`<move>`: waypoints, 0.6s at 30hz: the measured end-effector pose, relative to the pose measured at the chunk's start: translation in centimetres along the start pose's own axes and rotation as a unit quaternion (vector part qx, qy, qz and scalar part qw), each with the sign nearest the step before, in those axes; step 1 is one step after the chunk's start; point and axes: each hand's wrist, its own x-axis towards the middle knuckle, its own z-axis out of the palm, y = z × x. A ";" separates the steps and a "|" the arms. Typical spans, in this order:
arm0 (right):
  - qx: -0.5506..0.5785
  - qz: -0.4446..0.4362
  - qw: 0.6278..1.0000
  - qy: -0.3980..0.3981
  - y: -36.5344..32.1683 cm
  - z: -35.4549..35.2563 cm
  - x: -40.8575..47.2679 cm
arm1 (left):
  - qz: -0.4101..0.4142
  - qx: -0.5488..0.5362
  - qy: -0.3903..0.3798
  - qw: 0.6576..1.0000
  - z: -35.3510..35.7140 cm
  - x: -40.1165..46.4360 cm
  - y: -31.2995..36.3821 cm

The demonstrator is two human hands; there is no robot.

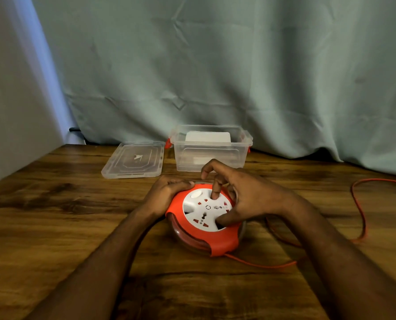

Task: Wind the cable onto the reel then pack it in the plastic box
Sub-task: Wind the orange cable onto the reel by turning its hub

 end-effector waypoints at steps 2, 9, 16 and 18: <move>-0.041 0.010 0.999 0.015 -0.2 0.2 0.1 | 0.003 -0.006 0.005 1.000 0.0 0.1 -0.1; -0.116 0.014 0.992 0.051 -0.6 1.0 0.5 | 0.003 -0.002 0.005 1.000 0.0 0.4 -0.4; -0.144 0.040 0.987 0.066 -1.2 1.3 0.6 | 0.004 -0.026 0.019 0.999 0.2 0.5 -0.6; -0.153 0.059 0.984 0.067 -1.4 1.4 0.7 | 0.007 -0.017 0.017 1.000 0.2 0.5 -0.6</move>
